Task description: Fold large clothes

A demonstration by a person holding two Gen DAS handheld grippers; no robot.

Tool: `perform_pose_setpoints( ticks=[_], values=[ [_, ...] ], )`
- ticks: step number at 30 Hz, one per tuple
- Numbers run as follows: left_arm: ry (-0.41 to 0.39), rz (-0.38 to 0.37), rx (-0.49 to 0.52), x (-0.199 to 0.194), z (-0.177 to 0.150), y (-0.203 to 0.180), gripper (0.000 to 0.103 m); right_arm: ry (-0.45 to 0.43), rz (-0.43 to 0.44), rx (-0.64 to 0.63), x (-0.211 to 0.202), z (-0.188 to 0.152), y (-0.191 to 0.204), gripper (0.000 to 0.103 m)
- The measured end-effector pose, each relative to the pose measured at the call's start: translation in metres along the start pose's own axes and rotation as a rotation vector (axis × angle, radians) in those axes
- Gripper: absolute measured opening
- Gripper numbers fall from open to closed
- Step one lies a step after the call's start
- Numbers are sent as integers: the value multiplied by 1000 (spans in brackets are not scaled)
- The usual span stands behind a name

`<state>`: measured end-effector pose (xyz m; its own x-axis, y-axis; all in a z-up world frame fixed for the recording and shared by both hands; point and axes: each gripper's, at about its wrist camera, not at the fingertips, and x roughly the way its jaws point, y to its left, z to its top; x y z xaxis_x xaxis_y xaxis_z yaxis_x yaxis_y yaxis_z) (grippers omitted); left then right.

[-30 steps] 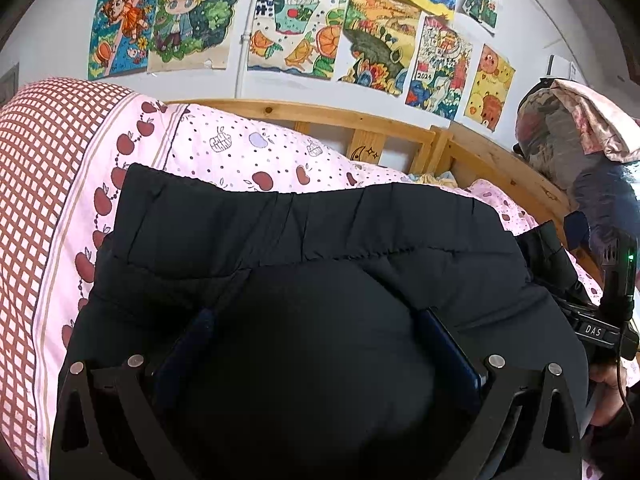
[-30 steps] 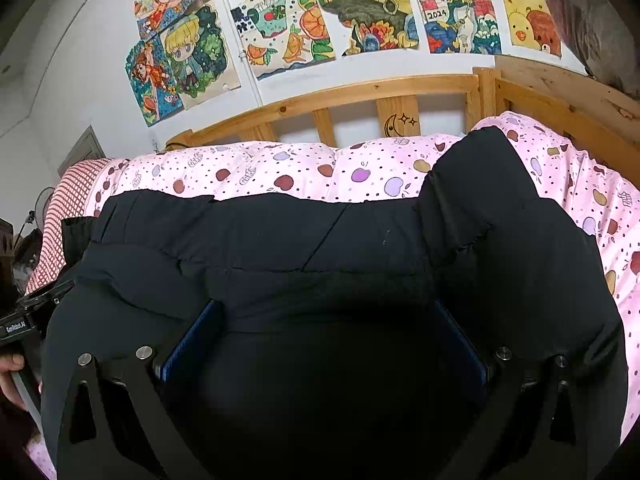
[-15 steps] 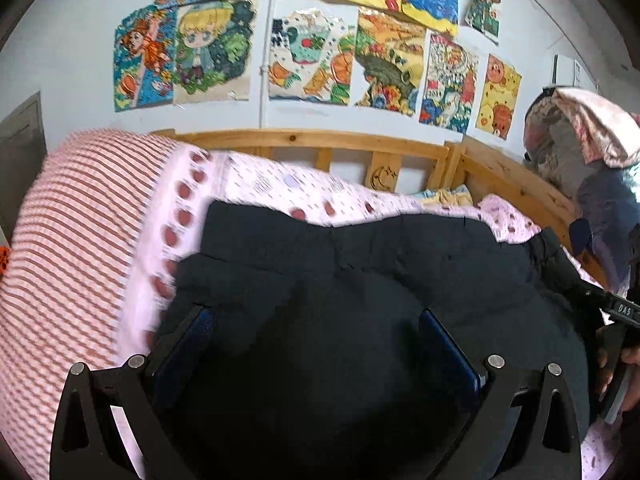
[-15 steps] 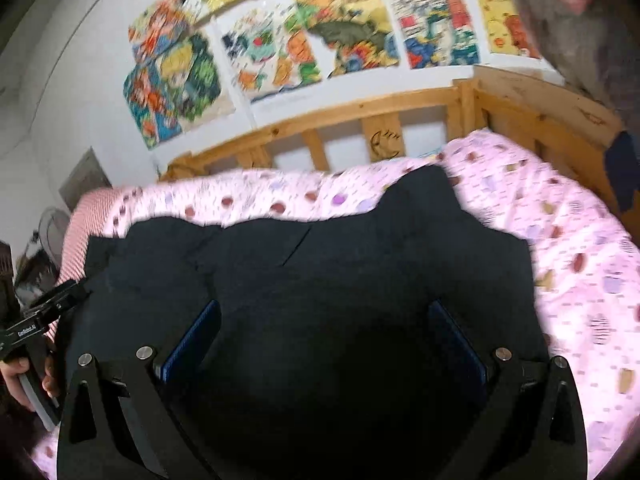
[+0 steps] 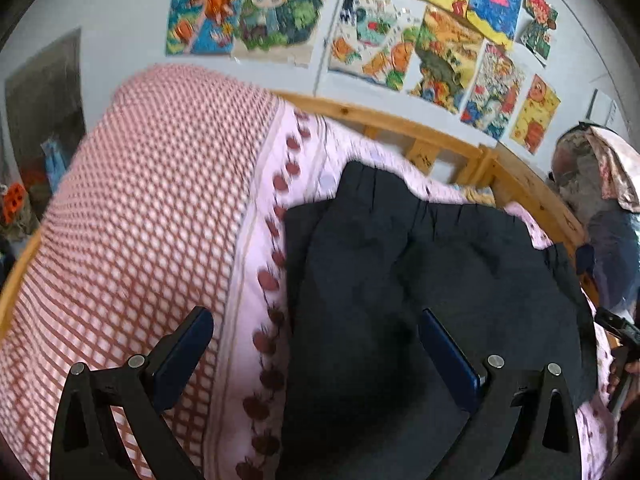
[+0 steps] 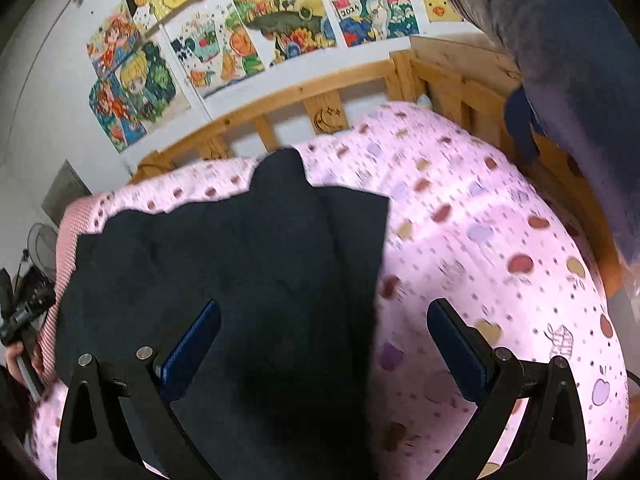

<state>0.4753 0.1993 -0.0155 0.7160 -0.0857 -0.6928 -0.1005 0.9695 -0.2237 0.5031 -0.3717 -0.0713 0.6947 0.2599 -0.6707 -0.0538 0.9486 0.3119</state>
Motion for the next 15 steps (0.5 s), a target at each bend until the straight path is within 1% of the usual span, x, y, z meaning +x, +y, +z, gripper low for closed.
perform_pose_setpoints(
  ticks=[4,7,10,12,15],
  values=[
    [73,-96,58,14,-17,-2,103,46,50,-1,15,-13,-20,101],
    [115,-153,92,27,-26,-5,103,76,82,-22,29,-21,-22,101],
    [129,-189,73,35,-30,-2,103,82,98,-64,38,-24,-16,101],
    [142,-219,43,40,-31,3,103,93,106,-86,44,-26,-12,101],
    [156,-258,6,47,-33,10,103,110,130,-90,51,-31,-14,102]
  ],
)
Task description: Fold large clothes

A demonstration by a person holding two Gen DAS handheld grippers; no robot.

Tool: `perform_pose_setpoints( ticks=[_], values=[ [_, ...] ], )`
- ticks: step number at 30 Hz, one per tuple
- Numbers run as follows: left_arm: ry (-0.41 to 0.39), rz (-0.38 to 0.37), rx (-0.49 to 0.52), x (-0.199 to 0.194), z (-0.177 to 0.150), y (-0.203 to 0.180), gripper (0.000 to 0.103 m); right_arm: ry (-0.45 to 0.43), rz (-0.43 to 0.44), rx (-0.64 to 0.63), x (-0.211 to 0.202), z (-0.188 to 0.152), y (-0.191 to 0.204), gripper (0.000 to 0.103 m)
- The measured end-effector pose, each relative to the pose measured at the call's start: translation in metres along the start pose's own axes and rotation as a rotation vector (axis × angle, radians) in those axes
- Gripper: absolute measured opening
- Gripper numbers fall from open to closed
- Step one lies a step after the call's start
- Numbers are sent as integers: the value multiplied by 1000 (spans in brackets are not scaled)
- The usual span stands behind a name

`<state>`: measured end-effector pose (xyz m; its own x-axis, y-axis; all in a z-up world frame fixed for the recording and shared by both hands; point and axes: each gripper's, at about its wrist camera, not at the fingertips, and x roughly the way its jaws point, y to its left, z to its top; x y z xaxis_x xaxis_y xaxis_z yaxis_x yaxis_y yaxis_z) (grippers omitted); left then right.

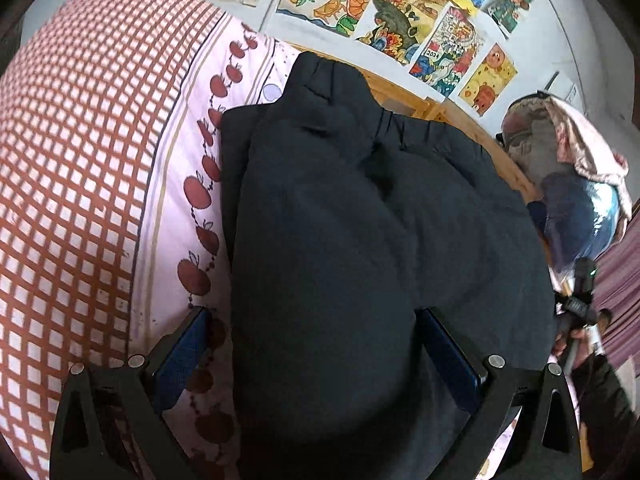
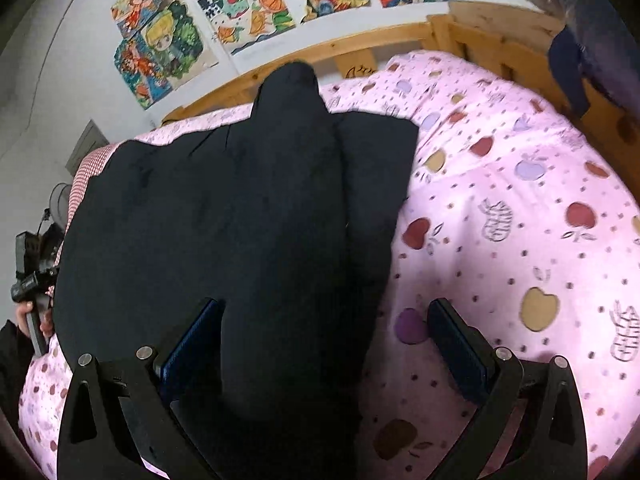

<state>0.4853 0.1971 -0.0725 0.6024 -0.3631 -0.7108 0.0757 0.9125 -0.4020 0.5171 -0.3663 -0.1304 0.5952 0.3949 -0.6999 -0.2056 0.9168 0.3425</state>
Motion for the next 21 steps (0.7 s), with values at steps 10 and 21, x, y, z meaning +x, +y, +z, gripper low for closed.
perform_pose_setpoints(
  ticks=[10,21],
  values=[
    [35,-130,-93,9,4,25,103,109,98,46,21,8,0,102],
    [62,-174,-115,23,-6,31,103,87,117,52,38,-15,3,102]
  ],
)
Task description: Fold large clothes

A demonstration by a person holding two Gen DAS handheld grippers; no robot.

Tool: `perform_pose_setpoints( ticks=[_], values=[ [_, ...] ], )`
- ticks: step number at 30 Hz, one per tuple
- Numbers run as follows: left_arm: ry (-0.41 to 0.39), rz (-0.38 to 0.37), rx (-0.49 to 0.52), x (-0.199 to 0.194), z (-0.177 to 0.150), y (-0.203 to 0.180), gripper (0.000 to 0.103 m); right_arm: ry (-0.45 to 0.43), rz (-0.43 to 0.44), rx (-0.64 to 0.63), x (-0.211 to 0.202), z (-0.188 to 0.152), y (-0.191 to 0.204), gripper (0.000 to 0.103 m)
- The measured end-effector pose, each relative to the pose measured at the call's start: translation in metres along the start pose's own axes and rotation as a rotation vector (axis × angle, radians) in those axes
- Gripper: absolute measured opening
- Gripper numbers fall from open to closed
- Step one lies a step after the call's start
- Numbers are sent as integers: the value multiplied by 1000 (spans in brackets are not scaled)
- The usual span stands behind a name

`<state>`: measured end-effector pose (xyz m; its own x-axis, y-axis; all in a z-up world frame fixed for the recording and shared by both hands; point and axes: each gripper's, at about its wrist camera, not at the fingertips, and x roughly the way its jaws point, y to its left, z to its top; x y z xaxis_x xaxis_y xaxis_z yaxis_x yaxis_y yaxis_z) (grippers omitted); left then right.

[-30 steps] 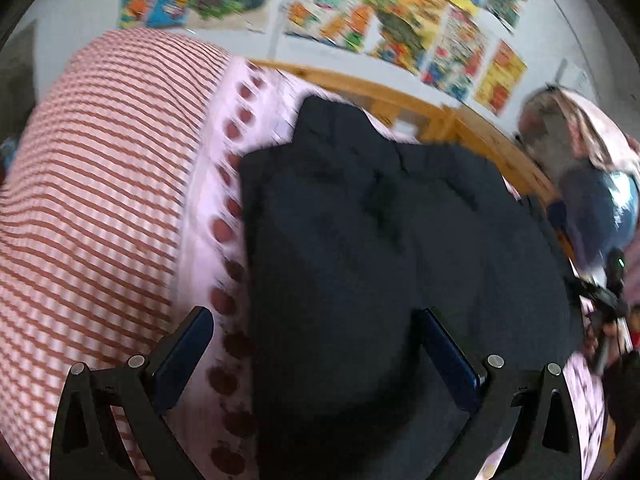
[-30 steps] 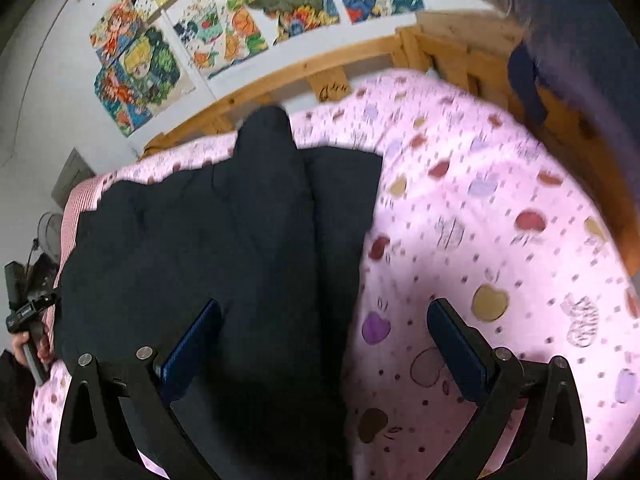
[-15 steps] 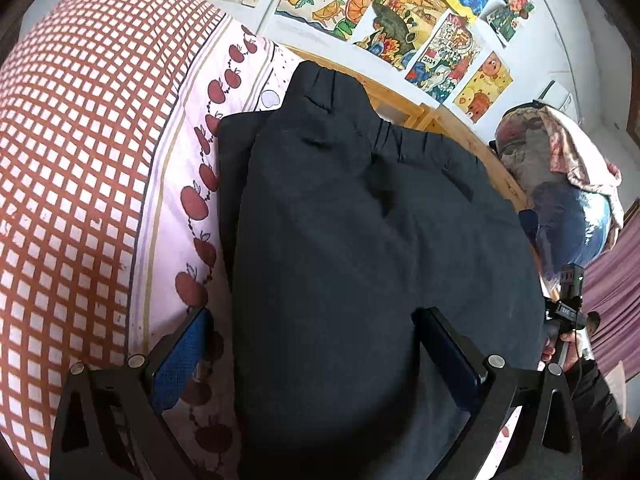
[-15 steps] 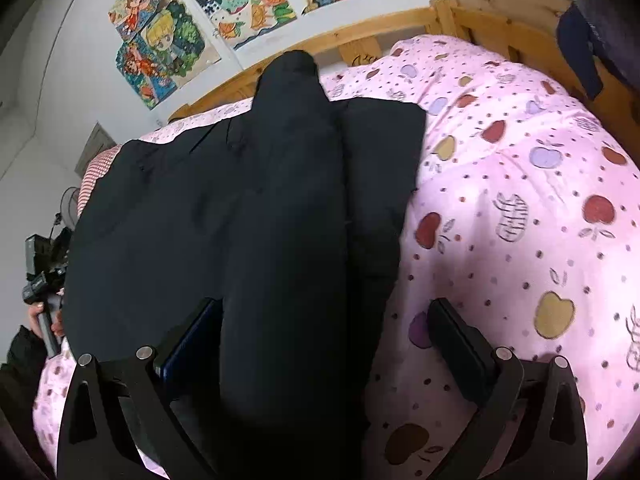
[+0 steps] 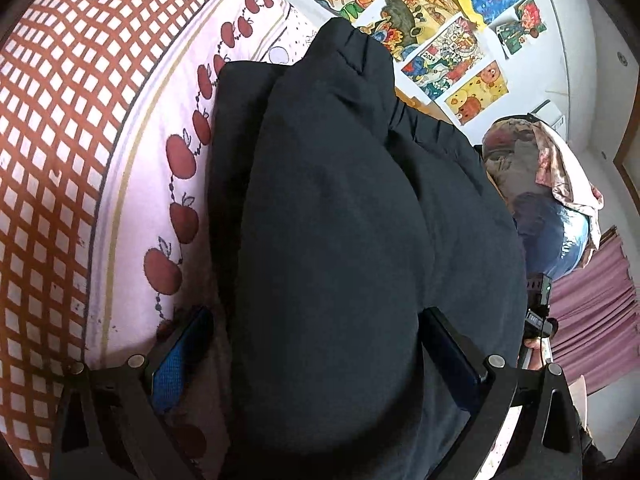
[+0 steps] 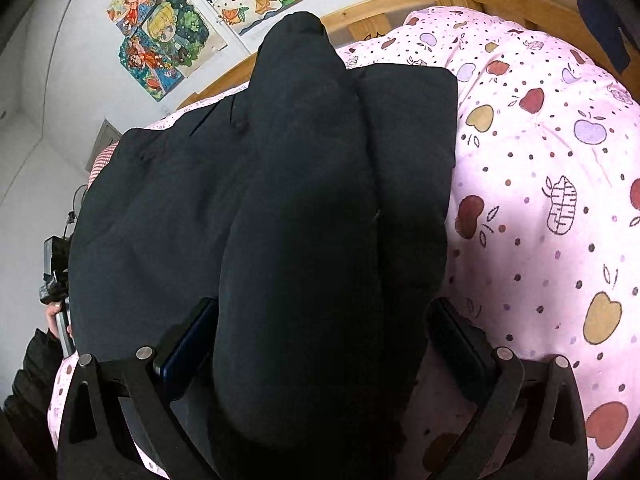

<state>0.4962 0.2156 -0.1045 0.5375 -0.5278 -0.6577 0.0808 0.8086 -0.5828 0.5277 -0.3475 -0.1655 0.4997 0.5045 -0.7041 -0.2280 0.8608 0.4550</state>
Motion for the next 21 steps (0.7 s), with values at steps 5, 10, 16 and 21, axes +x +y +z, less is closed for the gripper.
perform_pose_setpoints(
  ticks=[5,10,16,21],
  values=[
    [-15,5,2,2,0,0,103,-40,2,-7,2,-9,-1,102],
    [-15,5,-1,-2,-3,3,103,-43,-11,-13,1,-10,0,102],
    [-18,23,5,0,-3,-2,103,-22,-50,-11,2,-4,9,102],
    [-16,57,18,1,-2,-14,102,-10,-44,53,0,-1,14,93]
  ],
)
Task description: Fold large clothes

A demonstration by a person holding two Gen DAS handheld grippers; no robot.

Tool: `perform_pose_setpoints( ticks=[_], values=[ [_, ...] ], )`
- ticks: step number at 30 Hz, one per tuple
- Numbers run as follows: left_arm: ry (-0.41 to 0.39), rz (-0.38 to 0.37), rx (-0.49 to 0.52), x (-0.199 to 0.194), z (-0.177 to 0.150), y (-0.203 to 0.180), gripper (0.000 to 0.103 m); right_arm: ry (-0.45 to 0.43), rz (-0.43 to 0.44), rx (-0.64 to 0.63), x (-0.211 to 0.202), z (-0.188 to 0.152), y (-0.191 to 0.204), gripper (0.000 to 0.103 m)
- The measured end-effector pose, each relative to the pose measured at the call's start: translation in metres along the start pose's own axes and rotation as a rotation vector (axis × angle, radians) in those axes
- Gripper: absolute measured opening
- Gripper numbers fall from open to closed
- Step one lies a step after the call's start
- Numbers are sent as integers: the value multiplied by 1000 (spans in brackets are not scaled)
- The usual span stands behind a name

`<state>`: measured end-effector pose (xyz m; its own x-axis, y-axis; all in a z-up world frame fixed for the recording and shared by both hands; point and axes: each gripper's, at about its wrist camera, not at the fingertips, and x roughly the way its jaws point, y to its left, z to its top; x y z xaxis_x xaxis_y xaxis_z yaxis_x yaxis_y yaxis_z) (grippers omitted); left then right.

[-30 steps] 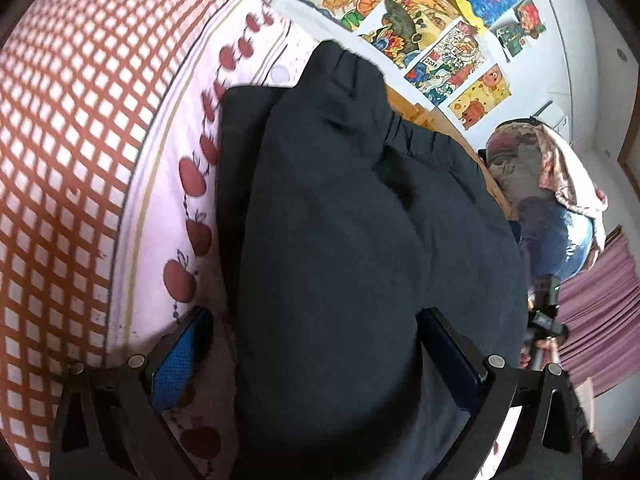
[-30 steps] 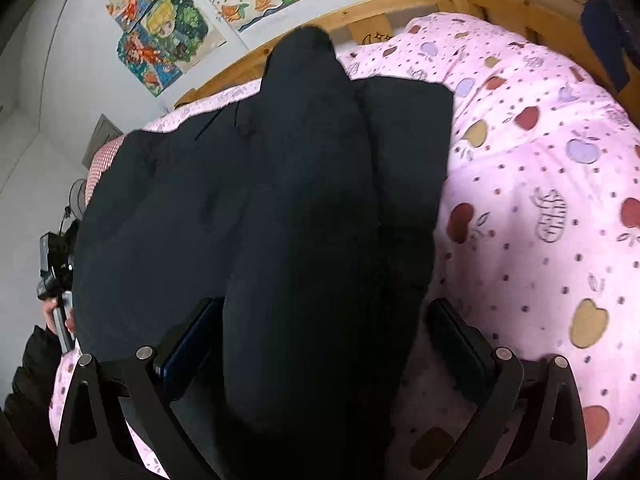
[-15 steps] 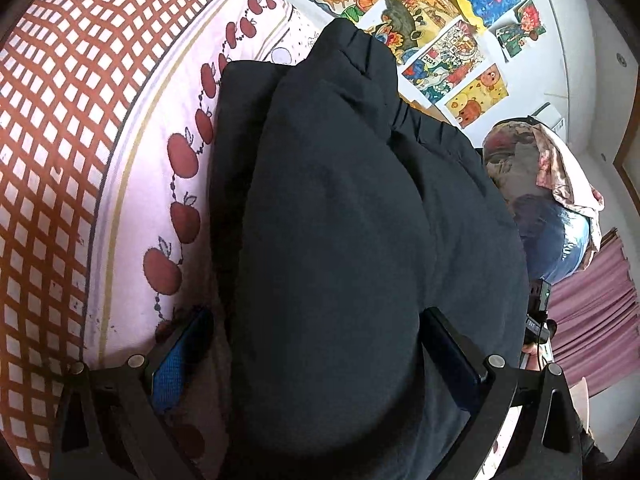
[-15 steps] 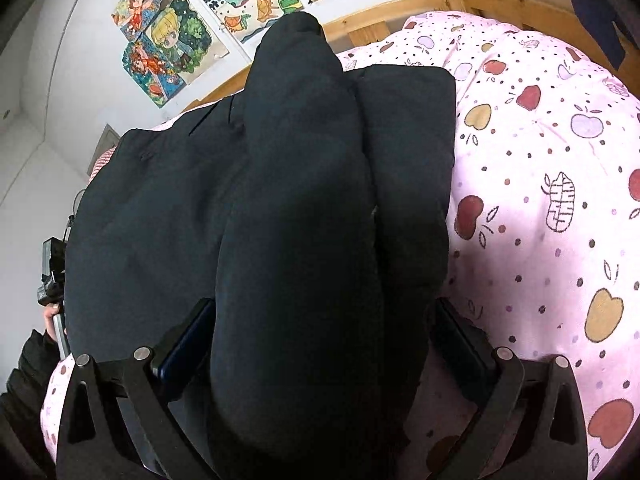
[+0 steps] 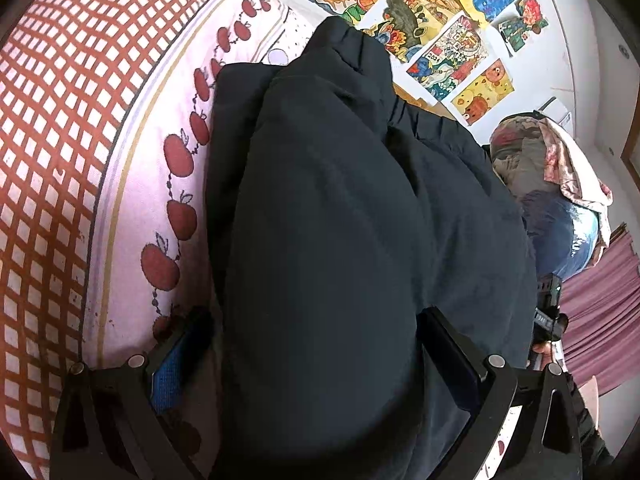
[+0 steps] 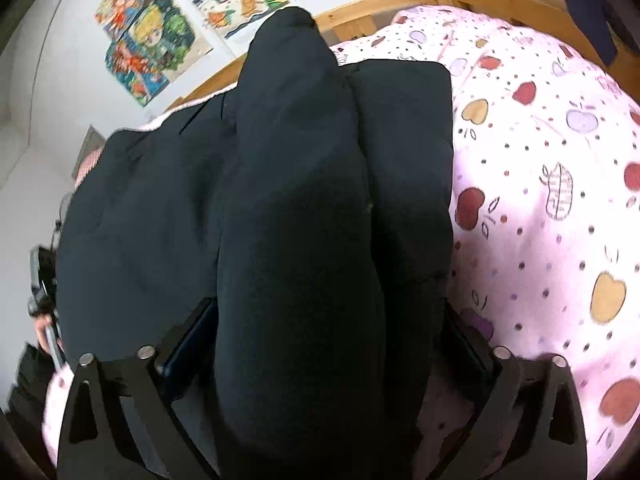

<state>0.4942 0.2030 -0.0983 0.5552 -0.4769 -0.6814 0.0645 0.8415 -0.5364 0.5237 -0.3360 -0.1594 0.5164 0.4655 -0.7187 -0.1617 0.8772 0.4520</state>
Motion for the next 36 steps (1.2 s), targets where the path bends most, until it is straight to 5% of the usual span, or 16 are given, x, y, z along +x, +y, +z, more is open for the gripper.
perform_pose_setpoints(
  ticks=[4,16,23,36],
  values=[
    [0,-22,-17,-2,0,-6,86,-5,61,77,-5,-3,2,70],
    [-22,-14,-159,-21,3,-16,39,-86,48,191,-19,-1,29,29],
    [-75,26,-158,-39,0,-38,24,-153,30,168,-44,6,48,21],
    [-158,29,-140,-85,-3,-60,18,-252,38,71,-92,27,89,18]
  ],
)
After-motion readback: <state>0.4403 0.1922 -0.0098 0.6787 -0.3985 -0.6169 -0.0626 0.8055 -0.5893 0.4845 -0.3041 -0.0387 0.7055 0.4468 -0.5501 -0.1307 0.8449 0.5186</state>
